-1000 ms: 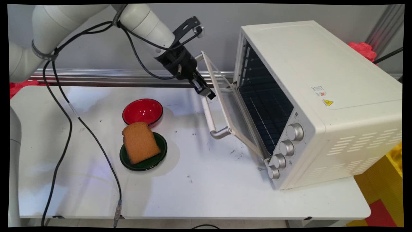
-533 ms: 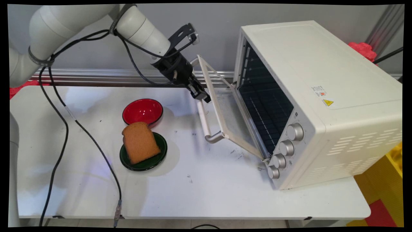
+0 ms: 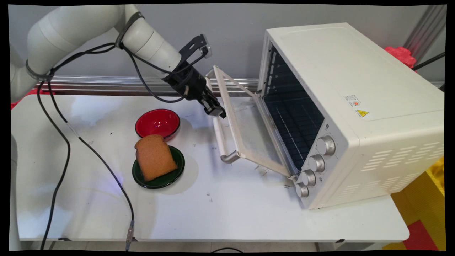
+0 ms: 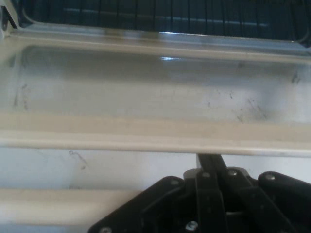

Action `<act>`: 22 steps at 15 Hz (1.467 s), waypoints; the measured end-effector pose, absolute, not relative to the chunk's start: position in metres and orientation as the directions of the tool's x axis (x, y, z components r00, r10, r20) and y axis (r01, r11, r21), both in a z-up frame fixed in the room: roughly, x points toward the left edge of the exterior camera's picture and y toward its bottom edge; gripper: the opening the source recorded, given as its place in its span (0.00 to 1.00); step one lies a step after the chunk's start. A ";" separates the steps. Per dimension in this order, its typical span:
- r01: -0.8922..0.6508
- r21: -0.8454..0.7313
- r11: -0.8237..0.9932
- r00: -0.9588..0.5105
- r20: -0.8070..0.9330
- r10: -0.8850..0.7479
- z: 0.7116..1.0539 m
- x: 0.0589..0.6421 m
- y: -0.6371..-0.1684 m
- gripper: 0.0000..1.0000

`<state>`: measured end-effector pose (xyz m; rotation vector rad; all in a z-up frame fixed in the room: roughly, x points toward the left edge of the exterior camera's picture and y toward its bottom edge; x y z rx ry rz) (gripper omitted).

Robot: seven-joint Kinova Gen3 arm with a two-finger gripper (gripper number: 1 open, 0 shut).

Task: Open the oven

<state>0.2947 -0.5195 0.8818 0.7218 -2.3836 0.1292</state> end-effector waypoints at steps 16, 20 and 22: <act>-0.517 0.077 0.853 -0.653 0.610 -0.450 0.848 0.321 -0.507 0.00; -0.516 0.077 0.853 -0.655 0.606 -0.451 0.840 0.327 -0.503 0.00; -0.515 0.077 0.853 -0.656 0.605 -0.451 0.836 0.328 -0.503 0.00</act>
